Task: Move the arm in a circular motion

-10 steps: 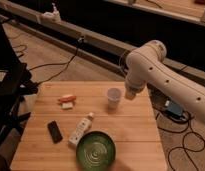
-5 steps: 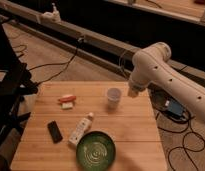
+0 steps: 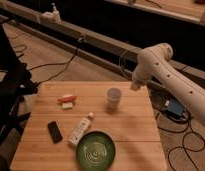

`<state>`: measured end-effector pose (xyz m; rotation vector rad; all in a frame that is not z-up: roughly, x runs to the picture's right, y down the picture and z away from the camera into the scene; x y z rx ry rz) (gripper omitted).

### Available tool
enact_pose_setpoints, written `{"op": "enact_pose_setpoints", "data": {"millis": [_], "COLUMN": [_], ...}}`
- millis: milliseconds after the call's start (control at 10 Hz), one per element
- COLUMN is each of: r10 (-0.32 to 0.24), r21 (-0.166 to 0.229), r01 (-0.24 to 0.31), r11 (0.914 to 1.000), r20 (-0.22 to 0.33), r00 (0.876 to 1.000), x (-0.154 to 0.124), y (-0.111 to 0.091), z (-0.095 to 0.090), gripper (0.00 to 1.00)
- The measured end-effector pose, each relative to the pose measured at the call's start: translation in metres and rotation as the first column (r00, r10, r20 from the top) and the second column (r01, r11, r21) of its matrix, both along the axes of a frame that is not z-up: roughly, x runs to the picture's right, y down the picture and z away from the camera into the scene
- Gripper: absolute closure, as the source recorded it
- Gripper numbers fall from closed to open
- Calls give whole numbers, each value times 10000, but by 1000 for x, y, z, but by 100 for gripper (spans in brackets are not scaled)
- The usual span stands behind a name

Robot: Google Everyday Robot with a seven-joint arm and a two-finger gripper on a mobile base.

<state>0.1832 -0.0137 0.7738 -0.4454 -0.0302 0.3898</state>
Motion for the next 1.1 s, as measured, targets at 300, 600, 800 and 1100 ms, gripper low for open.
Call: {"op": "enact_pose_setpoints", "data": {"millis": [300, 600, 800, 1100], "r10": [-1079, -1444, -1105, -276], "r21": [18, -533, -1060, -1742], "r01": [1081, 1568, 1382, 591], "r11": [9941, 9862, 9847, 9829], "r20": [711, 1863, 2326, 1779], "r00": [9916, 9718, 9663, 9837], "x": [-60, -125, -141, -116], "y": [-10, 16, 38, 73], "z": [32, 23, 1, -39], "gripper": [100, 100, 100, 100]}}
